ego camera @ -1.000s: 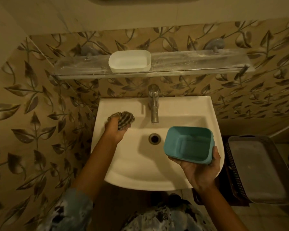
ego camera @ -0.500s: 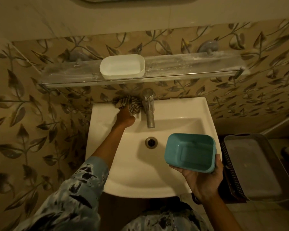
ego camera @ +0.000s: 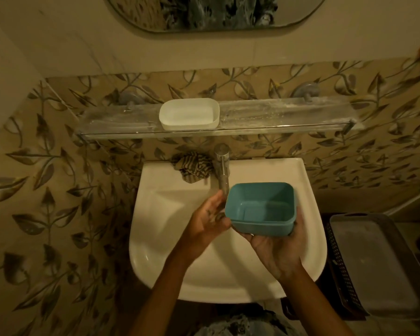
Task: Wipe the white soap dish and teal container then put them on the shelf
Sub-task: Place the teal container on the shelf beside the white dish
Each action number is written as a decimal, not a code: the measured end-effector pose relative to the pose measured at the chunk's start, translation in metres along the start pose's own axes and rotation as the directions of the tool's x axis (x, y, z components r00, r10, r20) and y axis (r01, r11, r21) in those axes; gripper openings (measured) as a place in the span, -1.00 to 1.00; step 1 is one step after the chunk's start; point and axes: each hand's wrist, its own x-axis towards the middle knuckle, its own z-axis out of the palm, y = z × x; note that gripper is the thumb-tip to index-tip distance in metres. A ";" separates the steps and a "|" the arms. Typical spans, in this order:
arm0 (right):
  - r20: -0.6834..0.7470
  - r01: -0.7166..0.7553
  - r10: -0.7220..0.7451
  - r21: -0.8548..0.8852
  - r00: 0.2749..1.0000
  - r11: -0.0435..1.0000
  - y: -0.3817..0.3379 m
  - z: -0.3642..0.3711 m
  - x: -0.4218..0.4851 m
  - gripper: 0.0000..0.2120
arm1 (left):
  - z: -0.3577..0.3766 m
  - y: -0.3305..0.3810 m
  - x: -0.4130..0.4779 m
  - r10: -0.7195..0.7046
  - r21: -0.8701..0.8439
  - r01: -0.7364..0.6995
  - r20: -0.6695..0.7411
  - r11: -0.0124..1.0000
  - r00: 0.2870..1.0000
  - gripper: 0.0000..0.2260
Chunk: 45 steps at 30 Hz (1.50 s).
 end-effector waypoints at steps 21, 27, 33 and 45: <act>0.330 0.552 -0.525 -0.758 0.785 0.348 -0.074 0.066 0.012 -0.74 | 0.013 0.089 0.009 0.376 0.236 -0.304 -0.383 0.923 0.844 -0.40; 0.495 0.629 -0.422 -0.724 0.759 0.283 -0.113 0.098 0.012 -0.64 | 0.015 0.133 0.033 0.472 0.352 -0.349 -0.370 0.868 0.800 -0.39; 0.587 0.659 -0.439 -0.752 0.680 0.016 -0.144 0.127 0.031 -0.56 | 0.018 0.174 0.064 0.549 0.471 -0.383 -0.290 0.795 0.784 -0.48; 0.594 0.613 -0.438 -0.782 0.675 -0.116 -0.156 0.135 0.065 -0.59 | 0.019 0.189 0.095 0.563 0.723 -0.277 -0.183 0.632 0.806 -0.64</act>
